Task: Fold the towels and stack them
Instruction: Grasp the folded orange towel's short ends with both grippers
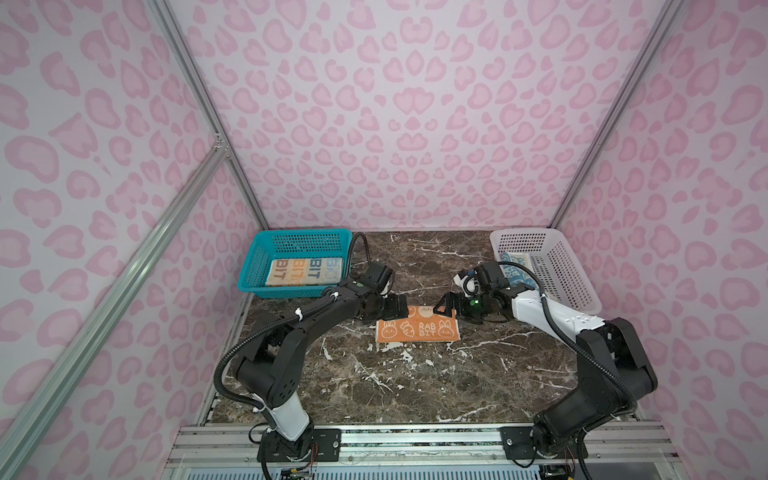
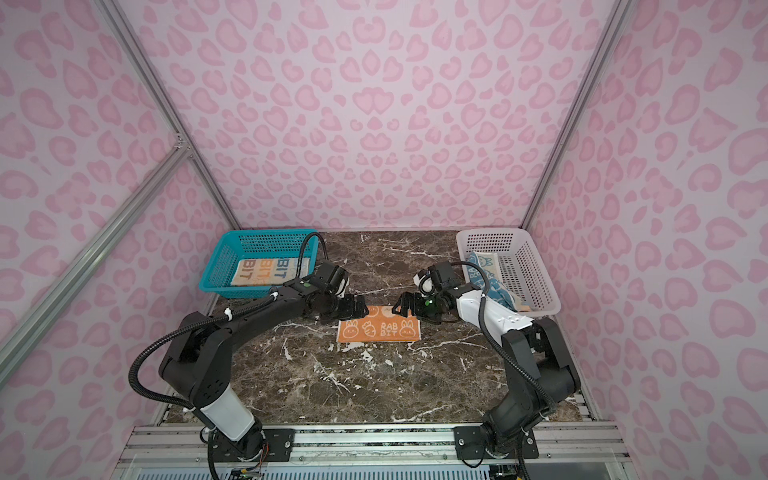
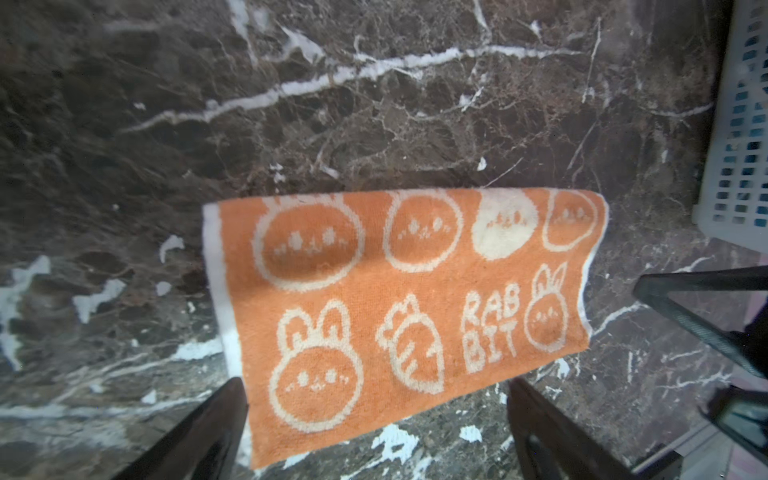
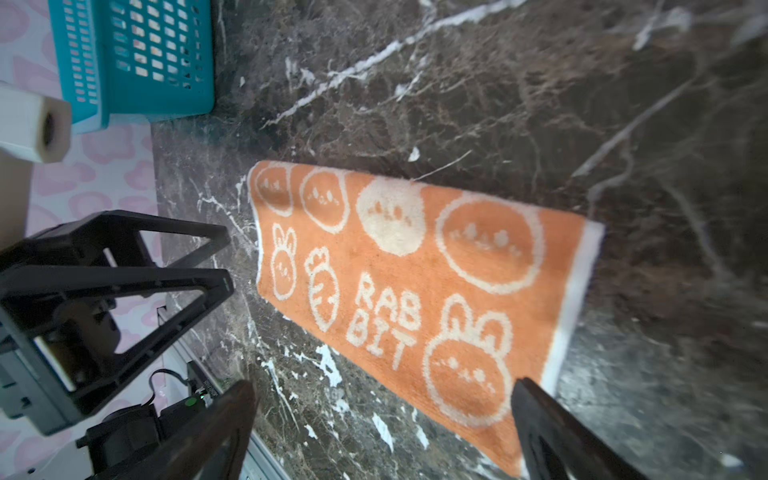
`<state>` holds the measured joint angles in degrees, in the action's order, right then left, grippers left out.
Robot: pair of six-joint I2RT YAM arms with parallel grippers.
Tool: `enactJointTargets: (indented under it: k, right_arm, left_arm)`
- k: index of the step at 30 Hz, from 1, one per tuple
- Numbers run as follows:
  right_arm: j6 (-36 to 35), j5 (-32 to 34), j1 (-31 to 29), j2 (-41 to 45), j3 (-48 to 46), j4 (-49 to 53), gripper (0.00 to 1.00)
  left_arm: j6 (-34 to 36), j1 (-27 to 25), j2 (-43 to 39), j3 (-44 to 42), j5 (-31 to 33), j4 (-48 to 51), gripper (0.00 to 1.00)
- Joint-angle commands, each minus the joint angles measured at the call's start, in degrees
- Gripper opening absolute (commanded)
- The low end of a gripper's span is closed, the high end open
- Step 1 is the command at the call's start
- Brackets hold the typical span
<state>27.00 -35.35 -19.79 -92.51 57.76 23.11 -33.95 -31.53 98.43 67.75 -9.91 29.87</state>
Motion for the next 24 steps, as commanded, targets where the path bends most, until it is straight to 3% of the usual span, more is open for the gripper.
enactJointTargets:
  k: [1, 6, 15, 21, 24]
  right_arm:
    - [-3.0, 2.7, 1.0, -1.7, 0.3, 5.9, 0.98]
    - [-3.9, 4.8, 1.2, -3.9, 0.2, 5.9, 0.98]
    - [-4.4, 4.9, 0.6, -6.6, -0.8, 3.7, 0.98]
    - [-4.0, 5.2, -0.7, -7.5, -1.1, 2.8, 0.97]
    - [-3.6, 5.2, -1.3, -7.8, -1.4, 2.2, 0.96]
  left_arm:
    - [2.9, 0.9, 0.9, 0.8, 2.7, 6.8, 0.98]
    - [4.3, 1.2, 2.9, 0.8, 5.7, 8.6, 0.98]
    - [5.3, 1.4, 7.2, 1.2, 4.5, 6.5, 0.98]
    - [5.7, 1.4, 8.9, 1.8, 3.3, 5.0, 0.84]
    - [5.7, 1.3, 9.1, 1.6, 2.4, 4.5, 0.68]
